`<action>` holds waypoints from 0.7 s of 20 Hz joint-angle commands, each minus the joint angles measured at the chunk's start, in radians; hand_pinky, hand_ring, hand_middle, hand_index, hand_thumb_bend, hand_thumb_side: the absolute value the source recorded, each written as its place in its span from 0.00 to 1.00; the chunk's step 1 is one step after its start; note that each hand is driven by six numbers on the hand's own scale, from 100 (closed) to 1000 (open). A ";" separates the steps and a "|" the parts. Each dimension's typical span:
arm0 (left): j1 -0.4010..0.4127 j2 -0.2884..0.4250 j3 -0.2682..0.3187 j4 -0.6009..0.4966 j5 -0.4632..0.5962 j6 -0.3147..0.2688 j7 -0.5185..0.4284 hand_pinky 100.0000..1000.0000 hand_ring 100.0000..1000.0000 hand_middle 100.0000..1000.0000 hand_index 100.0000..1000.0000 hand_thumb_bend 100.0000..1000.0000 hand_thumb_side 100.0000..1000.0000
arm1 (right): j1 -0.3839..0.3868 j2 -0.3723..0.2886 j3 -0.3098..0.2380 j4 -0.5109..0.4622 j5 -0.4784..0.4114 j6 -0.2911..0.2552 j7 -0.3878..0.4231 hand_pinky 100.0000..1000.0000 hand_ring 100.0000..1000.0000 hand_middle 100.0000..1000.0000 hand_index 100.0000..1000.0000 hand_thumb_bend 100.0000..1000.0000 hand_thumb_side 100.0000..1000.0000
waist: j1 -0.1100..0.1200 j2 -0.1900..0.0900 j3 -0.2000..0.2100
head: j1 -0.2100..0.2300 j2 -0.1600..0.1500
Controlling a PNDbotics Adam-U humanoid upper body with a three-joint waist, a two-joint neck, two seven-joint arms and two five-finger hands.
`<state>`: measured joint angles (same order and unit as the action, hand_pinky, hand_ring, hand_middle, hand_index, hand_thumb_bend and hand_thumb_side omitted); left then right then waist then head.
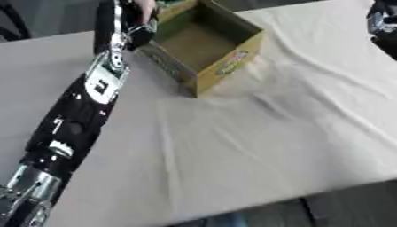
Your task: Pick up objects on the table and place them in the box.
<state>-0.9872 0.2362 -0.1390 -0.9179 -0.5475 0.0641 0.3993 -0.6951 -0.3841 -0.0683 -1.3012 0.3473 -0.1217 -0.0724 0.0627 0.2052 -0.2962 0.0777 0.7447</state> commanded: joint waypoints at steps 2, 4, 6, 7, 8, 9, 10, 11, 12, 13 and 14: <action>-0.047 0.002 0.009 0.035 -0.083 -0.020 -0.100 0.33 0.43 0.39 0.42 0.23 0.00 | -0.042 0.008 0.014 -0.028 0.009 -0.009 0.019 0.73 0.89 0.68 0.89 0.00 0.46 | 0.001 -0.008 -0.033 | 0.030 -0.024; -0.052 0.000 0.012 0.055 -0.134 -0.032 -0.182 0.40 0.50 0.49 0.53 0.31 0.00 | -0.048 0.014 0.017 -0.031 0.009 -0.010 0.024 0.73 0.89 0.68 0.89 0.00 0.47 | 0.004 -0.005 -0.050 | 0.035 -0.028; -0.049 -0.001 0.018 0.064 -0.176 -0.042 -0.266 0.45 0.57 0.59 0.64 0.46 0.00 | -0.047 0.014 0.015 -0.035 0.007 -0.009 0.024 0.73 0.89 0.68 0.89 0.00 0.47 | 0.007 -0.004 -0.060 | 0.035 -0.032; -0.047 0.000 0.023 0.064 -0.196 -0.043 -0.291 0.47 0.60 0.63 0.68 0.54 0.00 | -0.045 0.013 0.014 -0.035 0.006 -0.008 0.023 0.73 0.89 0.68 0.89 0.00 0.47 | 0.009 -0.003 -0.062 | 0.034 -0.032; -0.045 -0.001 0.028 0.062 -0.213 -0.043 -0.306 0.47 0.60 0.63 0.68 0.54 0.00 | -0.044 0.011 0.013 -0.036 0.005 -0.007 0.023 0.73 0.89 0.68 0.89 0.00 0.47 | 0.009 -0.003 -0.063 | 0.033 -0.032; -0.044 -0.001 0.034 0.057 -0.226 -0.040 -0.306 0.51 0.65 0.70 0.77 0.81 0.08 | -0.042 0.010 0.013 -0.036 0.005 -0.007 0.023 0.73 0.90 0.68 0.89 0.00 0.47 | 0.011 -0.003 -0.064 | 0.033 -0.032; -0.043 -0.001 0.038 0.052 -0.237 -0.037 -0.299 0.53 0.68 0.73 0.80 0.96 0.16 | -0.041 0.010 0.012 -0.037 0.005 -0.007 0.023 0.73 0.90 0.68 0.89 0.00 0.47 | 0.013 -0.004 -0.064 | 0.033 -0.033; -0.043 -0.001 0.041 0.046 -0.246 -0.035 -0.290 0.54 0.70 0.75 0.82 1.00 0.21 | -0.040 0.010 0.012 -0.037 0.004 -0.007 0.023 0.73 0.90 0.68 0.89 0.00 0.47 | 0.014 -0.005 -0.064 | 0.032 -0.033; -0.043 -0.001 0.041 0.041 -0.252 -0.034 -0.282 0.56 0.71 0.77 0.83 1.00 0.25 | -0.039 0.010 0.011 -0.038 0.004 -0.007 0.023 0.73 0.90 0.68 0.89 0.00 0.47 | 0.015 -0.005 -0.064 | 0.032 -0.033; -0.043 0.000 0.041 0.036 -0.256 -0.035 -0.275 0.56 0.72 0.77 0.84 1.00 0.27 | -0.039 0.010 0.011 -0.038 0.005 -0.007 0.023 0.73 0.90 0.68 0.89 0.00 0.47 | 0.016 -0.006 -0.063 | 0.032 -0.034; -0.043 0.000 0.040 0.030 -0.258 -0.037 -0.270 0.57 0.73 0.78 0.84 1.00 0.29 | -0.038 0.011 0.011 -0.038 0.005 -0.006 0.023 0.73 0.90 0.68 0.89 0.00 0.47 | 0.016 -0.006 -0.062 | 0.032 -0.035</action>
<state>-1.0107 0.2203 -0.1077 -0.8615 -0.7953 0.0279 0.1216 -0.7203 -0.3562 -0.0496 -1.3145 0.3511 -0.1282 -0.0506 0.0855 0.2175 -0.3574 0.1088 0.7197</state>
